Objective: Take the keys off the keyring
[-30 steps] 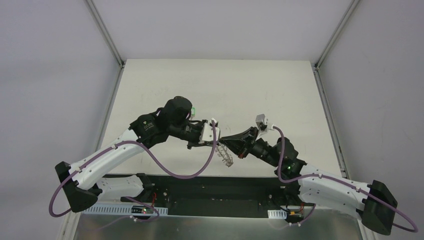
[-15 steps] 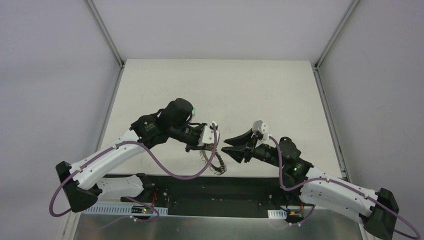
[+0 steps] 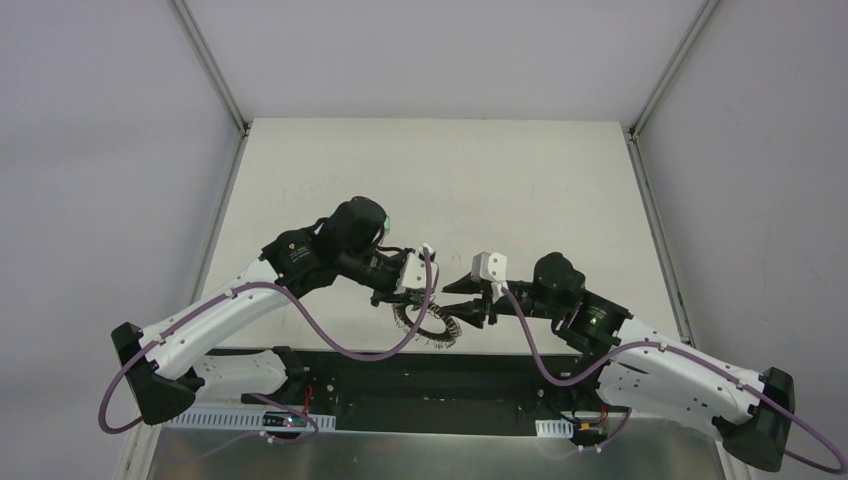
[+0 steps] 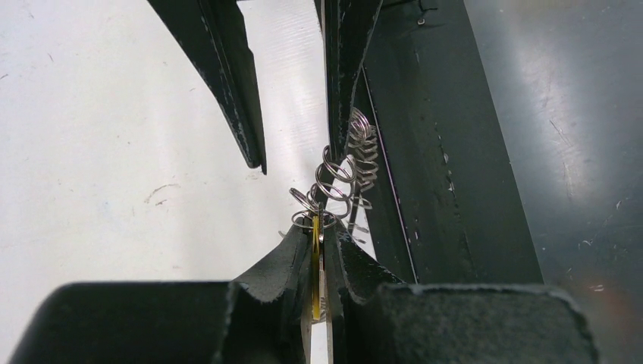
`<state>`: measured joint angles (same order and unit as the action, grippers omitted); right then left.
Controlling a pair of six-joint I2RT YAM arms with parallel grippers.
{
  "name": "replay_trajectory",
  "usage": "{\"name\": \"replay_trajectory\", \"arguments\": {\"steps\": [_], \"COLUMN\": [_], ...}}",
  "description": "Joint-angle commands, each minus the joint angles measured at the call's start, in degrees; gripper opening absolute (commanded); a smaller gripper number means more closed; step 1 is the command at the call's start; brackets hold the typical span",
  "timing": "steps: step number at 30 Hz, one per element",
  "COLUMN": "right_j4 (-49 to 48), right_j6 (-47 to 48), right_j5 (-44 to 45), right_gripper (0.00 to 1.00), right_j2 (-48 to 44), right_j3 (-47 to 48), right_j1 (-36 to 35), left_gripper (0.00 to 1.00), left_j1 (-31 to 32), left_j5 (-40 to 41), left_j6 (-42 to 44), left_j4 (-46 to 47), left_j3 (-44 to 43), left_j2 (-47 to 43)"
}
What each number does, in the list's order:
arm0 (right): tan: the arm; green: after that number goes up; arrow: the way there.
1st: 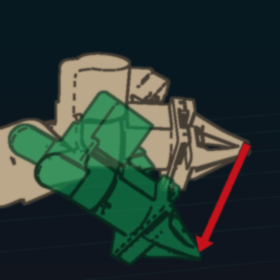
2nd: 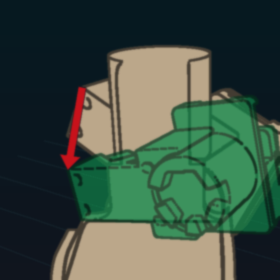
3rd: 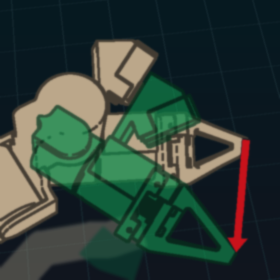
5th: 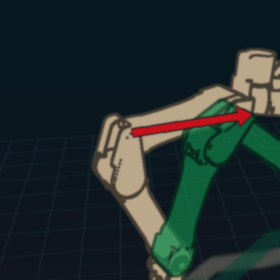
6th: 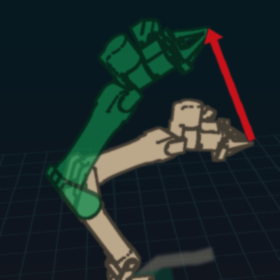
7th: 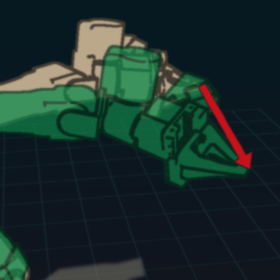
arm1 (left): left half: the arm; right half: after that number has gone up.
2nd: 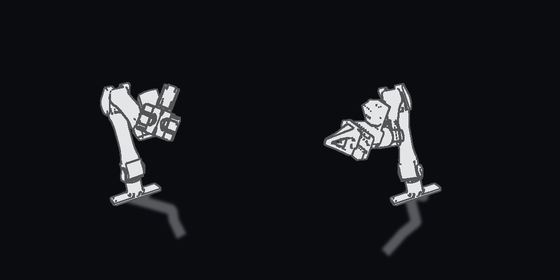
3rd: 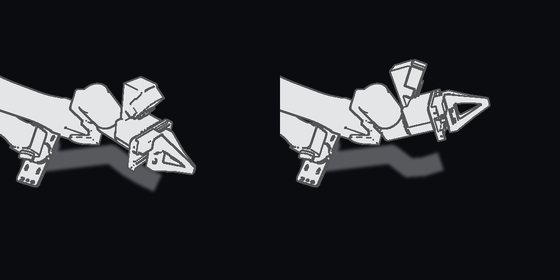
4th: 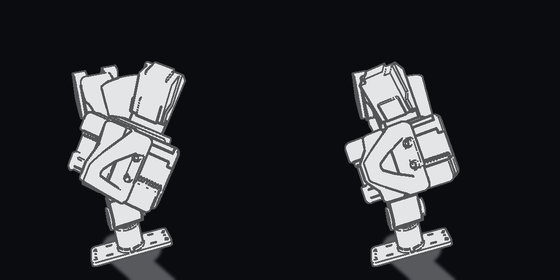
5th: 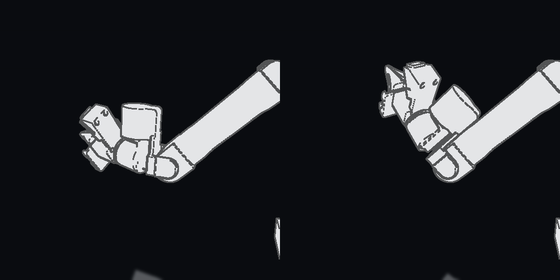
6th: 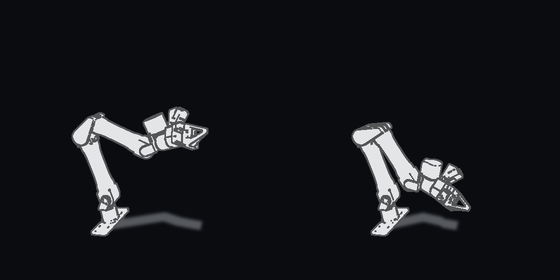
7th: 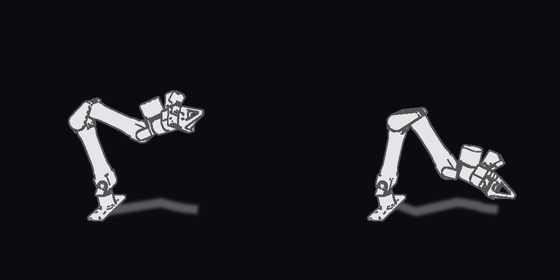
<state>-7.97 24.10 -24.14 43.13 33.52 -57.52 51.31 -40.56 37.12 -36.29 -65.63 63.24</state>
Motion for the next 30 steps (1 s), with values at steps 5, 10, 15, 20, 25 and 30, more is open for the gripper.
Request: {"name": "replay_trajectory", "arguments": {"steps": [5,10,15,20,25,30], "right_j4": [1.49,-1.07,-1.23,-1.97,-2.5,-2.88], "right_j6": [4.98,4.04,3.81,3.51,3.24,2.45], "right_j5": [-5.43,-7.31,-8.4,-8.95,-9.72,-10.62], "right_gripper": [0.43,0.42,0.41,0.37,0.3,0.26], "right_j2": [3.69,4.53,5.38,6.24,7.17,8.38], "right_j3": [5.39,5.62,6.48,6.84,7.58,7.82], "right_j1": [0.06,0.05,0.04,0.03,-0.03,-0.02], "left_gripper": [0.0,0.0,0.0,0.0,0.0,0.0], "left_j1": [0.13,0.12,0.11,0.1,0.11,0.14], "left_j5": [-5.48,-5.85,-6.04,-6.31,-6.42,-6.13], "left_j6": [1.76,1.75,1.81,1.82,1.8,1.9], "left_j4": [1.65,1.62,1.66,1.64,1.66,1.65], "left_j3": [0.37,0.37,0.41,0.5,0.5,0.5], "left_j2": [-1.17,-1.13,-1.14,-1.17,-1.15,-1.37]}}
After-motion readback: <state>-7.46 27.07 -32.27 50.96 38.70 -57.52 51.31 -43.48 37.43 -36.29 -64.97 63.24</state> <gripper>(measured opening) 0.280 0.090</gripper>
